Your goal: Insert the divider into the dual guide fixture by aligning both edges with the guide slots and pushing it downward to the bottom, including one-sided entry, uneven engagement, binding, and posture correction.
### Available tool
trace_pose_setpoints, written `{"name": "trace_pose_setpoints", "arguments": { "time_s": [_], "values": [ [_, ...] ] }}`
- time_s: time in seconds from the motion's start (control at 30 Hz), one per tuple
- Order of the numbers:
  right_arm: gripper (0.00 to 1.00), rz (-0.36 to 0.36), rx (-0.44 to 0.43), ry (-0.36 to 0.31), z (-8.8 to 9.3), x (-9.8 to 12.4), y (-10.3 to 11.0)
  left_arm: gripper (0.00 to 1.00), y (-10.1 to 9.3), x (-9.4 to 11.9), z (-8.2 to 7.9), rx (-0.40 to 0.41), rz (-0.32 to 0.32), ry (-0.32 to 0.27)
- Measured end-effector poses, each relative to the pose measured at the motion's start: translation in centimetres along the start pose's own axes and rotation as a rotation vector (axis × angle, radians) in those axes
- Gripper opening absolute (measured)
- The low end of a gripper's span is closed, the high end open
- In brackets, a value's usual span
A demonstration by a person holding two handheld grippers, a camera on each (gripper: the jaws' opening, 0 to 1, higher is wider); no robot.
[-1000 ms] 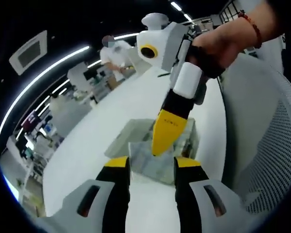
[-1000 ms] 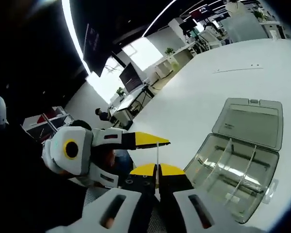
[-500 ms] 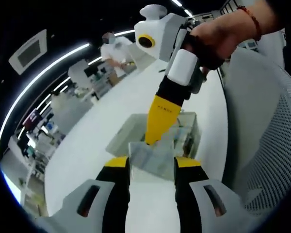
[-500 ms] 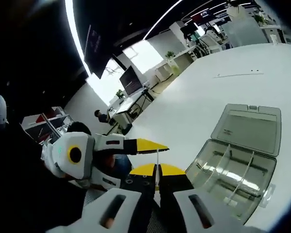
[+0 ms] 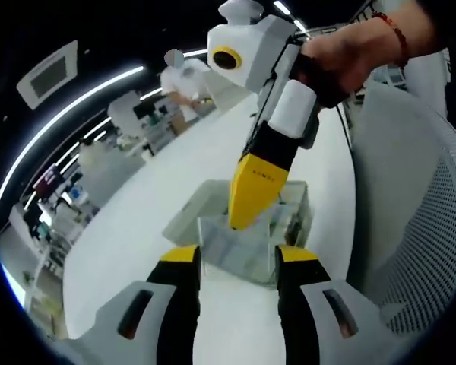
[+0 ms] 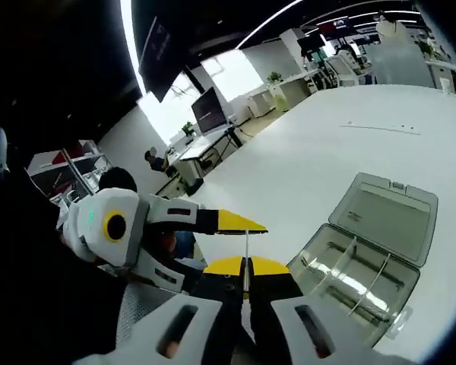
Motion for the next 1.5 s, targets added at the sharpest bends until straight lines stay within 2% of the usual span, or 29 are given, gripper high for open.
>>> {"name": "trace_pose_setpoints", "arguments": {
  "time_s": [0.17, 0.27, 0.6, 0.93, 1.0, 1.17, 1.27, 1.5],
  "values": [
    [0.0, -0.002, 0.039, 0.019, -1.1, 0.1, -0.2, 0.4, 0.4, 0.4, 0.1, 0.017, -0.02, 0.001],
    [0.0, 0.004, 0.065, 0.032, -1.5, 0.1, -0.4, 0.41, 0.6, 0.8, 0.3, 0.055, -0.039, 0.003],
    [0.0, 0.008, 0.227, 0.121, -2.5, 0.0, -0.9, 0.42, 0.5, 2.5, 1.1, 0.161, -0.085, -0.002],
    [0.0, 0.029, 0.316, 0.187, -3.2, -0.1, -1.7, 0.44, 0.2, 4.4, 1.9, 0.229, -0.108, -0.004],
    [0.0, 0.051, 0.313, 0.214, -3.3, -0.1, -2.1, 0.47, 0.1, 4.4, 2.0, 0.274, -0.108, -0.024],
    [0.0, 0.056, 0.372, 0.237, -3.6, 0.0, -2.4, 0.5, 0.1, 4.6, 1.9, 0.306, -0.106, -0.044],
    [0.0, 0.056, 0.398, 0.248, -3.7, 0.0, -2.5, 0.56, 0.1, 4.6, 1.7, 0.342, -0.118, -0.082],
    [0.0, 0.036, 0.483, 0.28, -3.5, -0.4, -2.8, 0.62, 0.1, 4.6, 1.7, 0.368, -0.135, -0.102]
  ]
}}
Point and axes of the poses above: the point that each gripper's makers call its tool centre point, and the gripper's own axes: x roughly backward along the fingers, y roughly to its left, z roughly out of its underside, the point moved 10 cm from there along x, roughly backward along the fingers, and after that the axes turned 7 degrees about -y, right-handed, at the moved point
